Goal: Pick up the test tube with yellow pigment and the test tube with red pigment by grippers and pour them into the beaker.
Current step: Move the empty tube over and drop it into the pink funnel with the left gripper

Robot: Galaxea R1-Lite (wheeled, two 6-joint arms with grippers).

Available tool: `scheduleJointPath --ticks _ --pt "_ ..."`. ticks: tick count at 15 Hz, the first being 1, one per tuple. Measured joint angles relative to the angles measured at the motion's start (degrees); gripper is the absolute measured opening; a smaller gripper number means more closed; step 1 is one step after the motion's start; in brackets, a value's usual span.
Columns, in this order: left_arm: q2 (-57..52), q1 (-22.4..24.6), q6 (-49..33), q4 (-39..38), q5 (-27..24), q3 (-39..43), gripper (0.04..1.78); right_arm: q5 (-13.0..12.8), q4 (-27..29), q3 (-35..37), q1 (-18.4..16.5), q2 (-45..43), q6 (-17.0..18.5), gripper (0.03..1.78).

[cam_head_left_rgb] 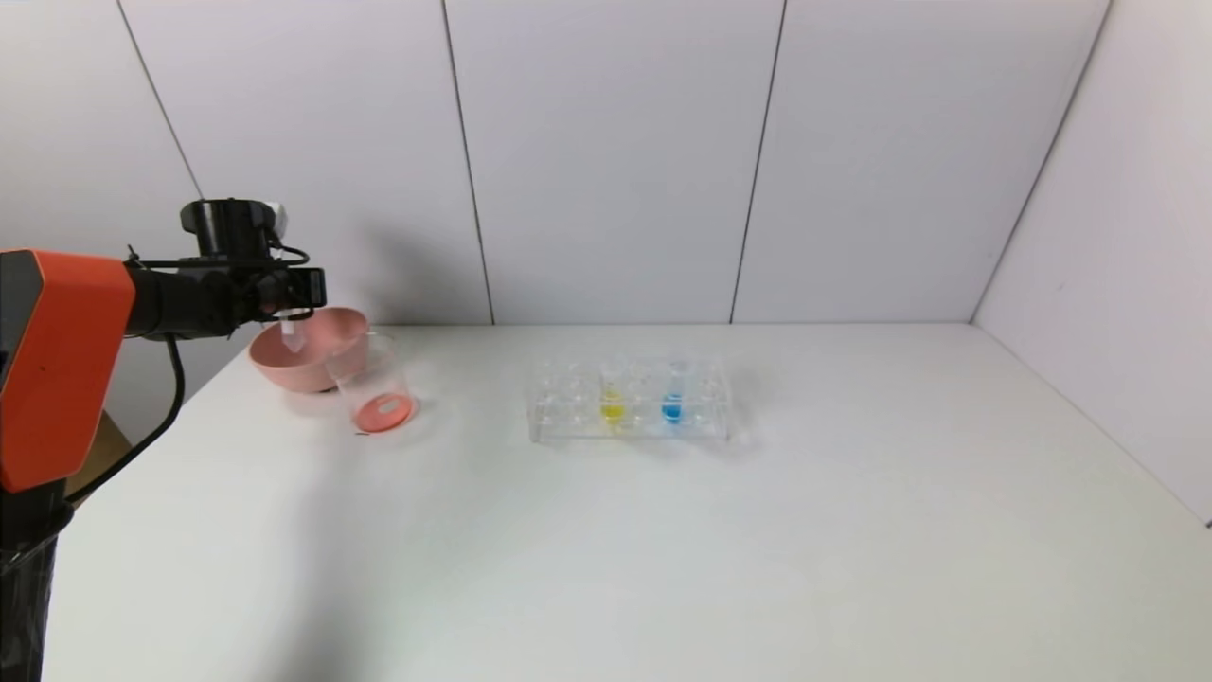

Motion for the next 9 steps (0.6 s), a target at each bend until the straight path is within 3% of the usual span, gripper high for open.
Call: scheduleJointPath --ticks 9 --pt "-1.0 0.6 0.1 0.2 -0.7 1.0 0.49 0.0 0.0 0.0 0.0 0.0 0.0 0.11"
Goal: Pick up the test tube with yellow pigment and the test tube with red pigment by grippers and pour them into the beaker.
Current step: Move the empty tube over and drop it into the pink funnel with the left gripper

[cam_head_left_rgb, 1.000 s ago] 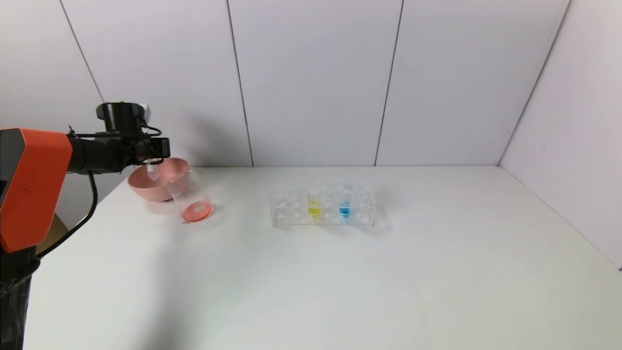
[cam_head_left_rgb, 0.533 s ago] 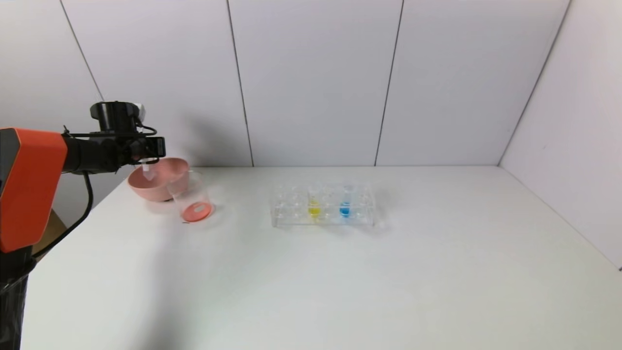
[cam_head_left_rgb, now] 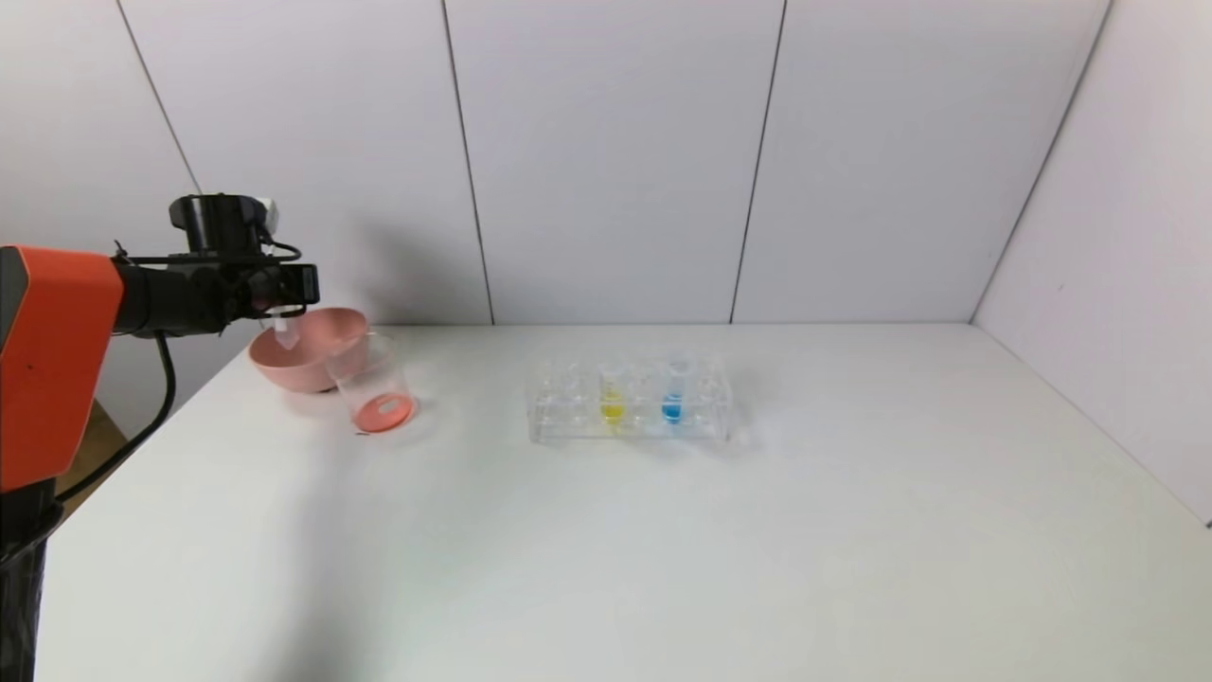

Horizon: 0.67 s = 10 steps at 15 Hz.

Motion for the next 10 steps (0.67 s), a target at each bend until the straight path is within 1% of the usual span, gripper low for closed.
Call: scheduleJointPath --ticks 2,10 --pt "-0.3 0.2 -0.1 0.6 -0.9 0.0 0.49 0.0 0.0 0.0 0.0 0.0 0.0 0.11" --pt "-0.6 0.2 0.0 0.5 -1.1 -0.2 0.49 0.0 0.0 0.0 0.0 0.0 0.0 0.11"
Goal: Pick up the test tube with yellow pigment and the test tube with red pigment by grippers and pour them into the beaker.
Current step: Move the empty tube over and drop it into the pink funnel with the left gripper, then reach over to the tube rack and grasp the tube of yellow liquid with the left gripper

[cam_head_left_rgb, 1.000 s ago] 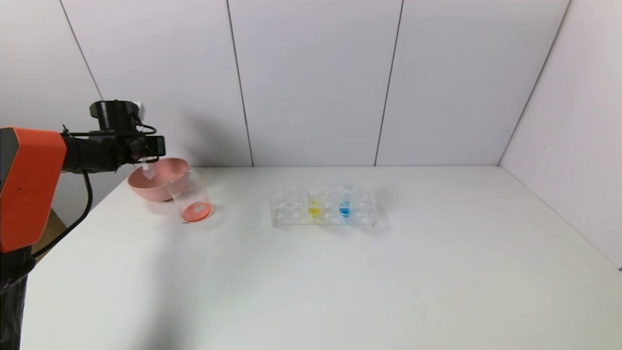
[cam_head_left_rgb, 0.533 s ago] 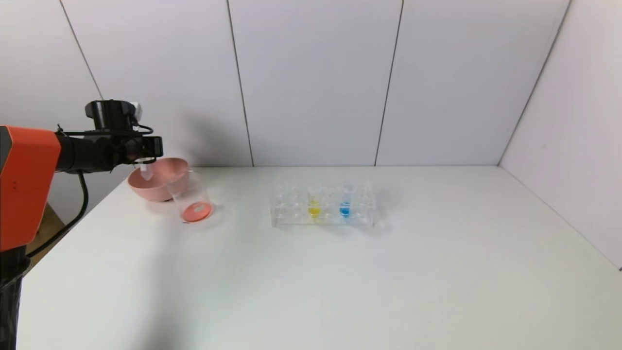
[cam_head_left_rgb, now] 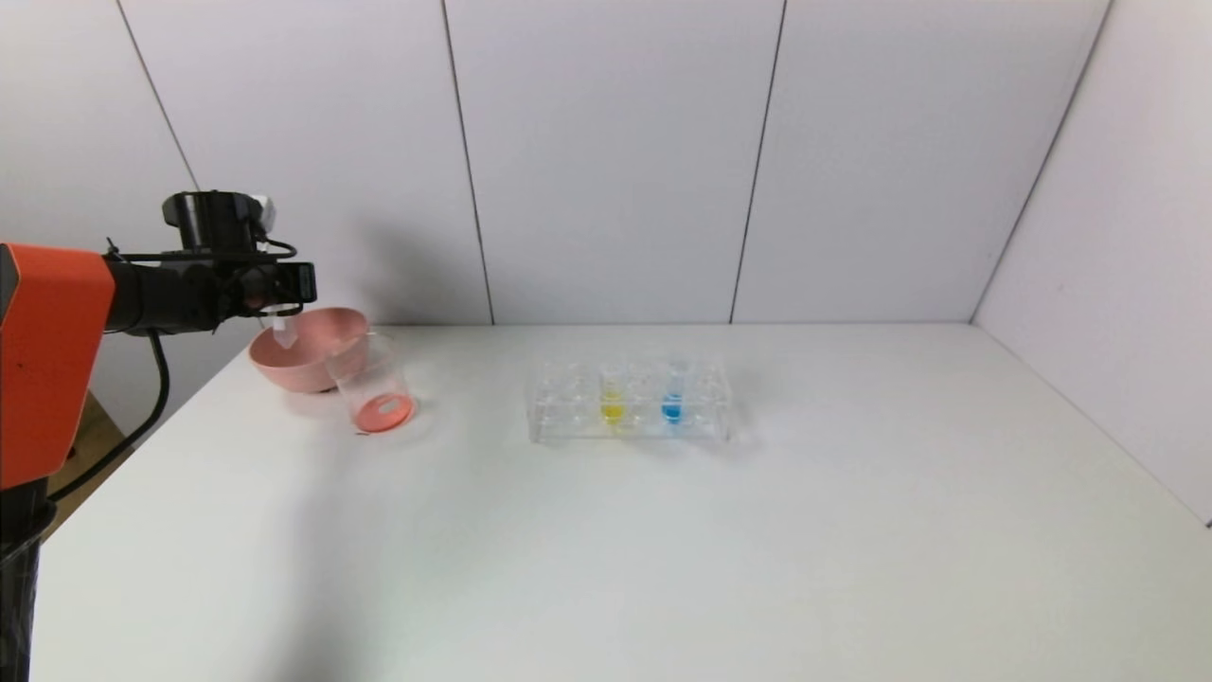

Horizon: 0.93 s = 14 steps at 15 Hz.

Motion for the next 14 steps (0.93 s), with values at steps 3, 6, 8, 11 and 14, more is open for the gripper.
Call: scheduleJointPath --ticks 3,6,8,11,14 --pt "0.0 0.1 0.0 0.0 -0.1 0.1 0.49 0.0 0.0 0.0 0.0 0.0 0.0 0.11" --pt "0.0 0.3 0.5 -0.3 -0.1 0.7 0.55 0.0 0.0 0.0 0.0 0.0 0.0 0.11" --pt "-0.1 0.3 0.6 0.0 -0.3 0.3 0.70 0.0 0.0 0.0 0.0 0.0 0.0 0.11" --pt "-0.4 0.2 0.5 0.1 -1.2 0.2 1.15 0.0 0.0 0.0 0.0 0.0 0.0 0.11" --pt "-0.6 0.2 0.4 0.0 -1.2 0.1 1.56 0.0 0.0 0.0 0.0 0.0 0.0 0.11"
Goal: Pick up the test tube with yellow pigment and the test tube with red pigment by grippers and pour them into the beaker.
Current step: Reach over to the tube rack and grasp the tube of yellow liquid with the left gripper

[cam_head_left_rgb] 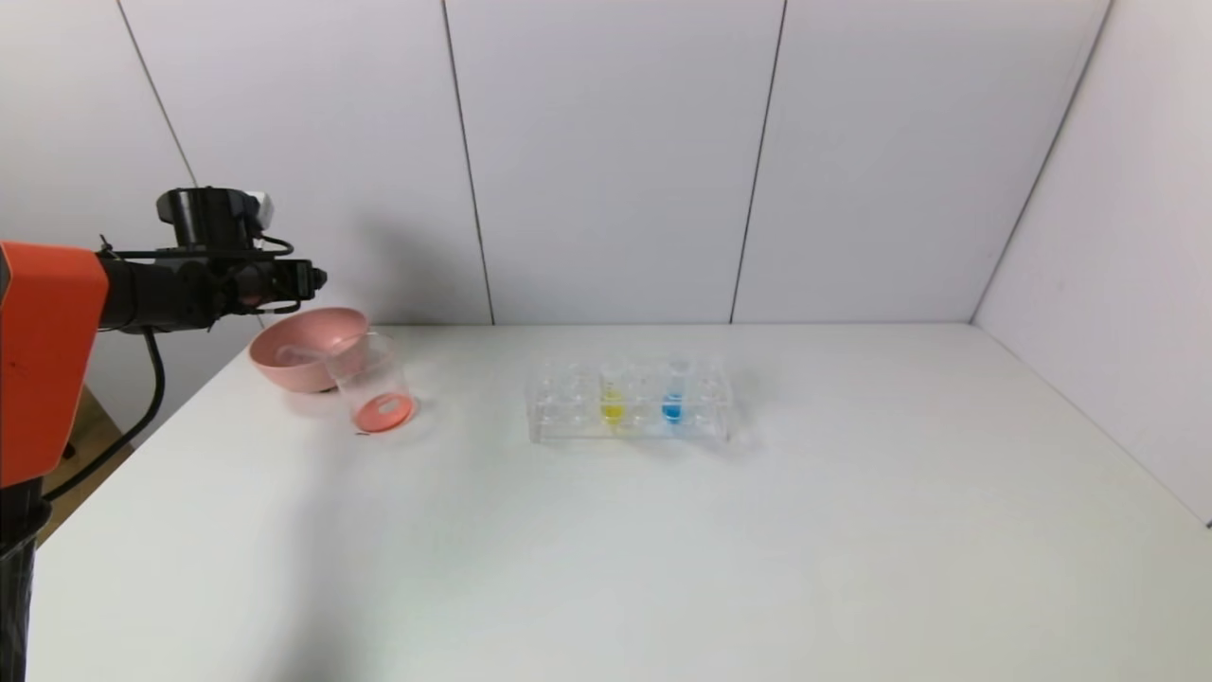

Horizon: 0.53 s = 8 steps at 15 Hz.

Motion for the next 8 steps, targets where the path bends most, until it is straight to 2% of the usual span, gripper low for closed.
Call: scheduleJointPath --ticks 3,8 --pt "-1.5 -0.4 0.0 -0.8 -0.7 1.8 1.76 0.0 0.0 0.0 0.0 0.0 0.0 0.11" --pt "-7.2 -1.7 -0.7 -3.1 -0.7 7.7 1.78 0.0 0.0 0.0 0.0 0.0 0.0 0.11"
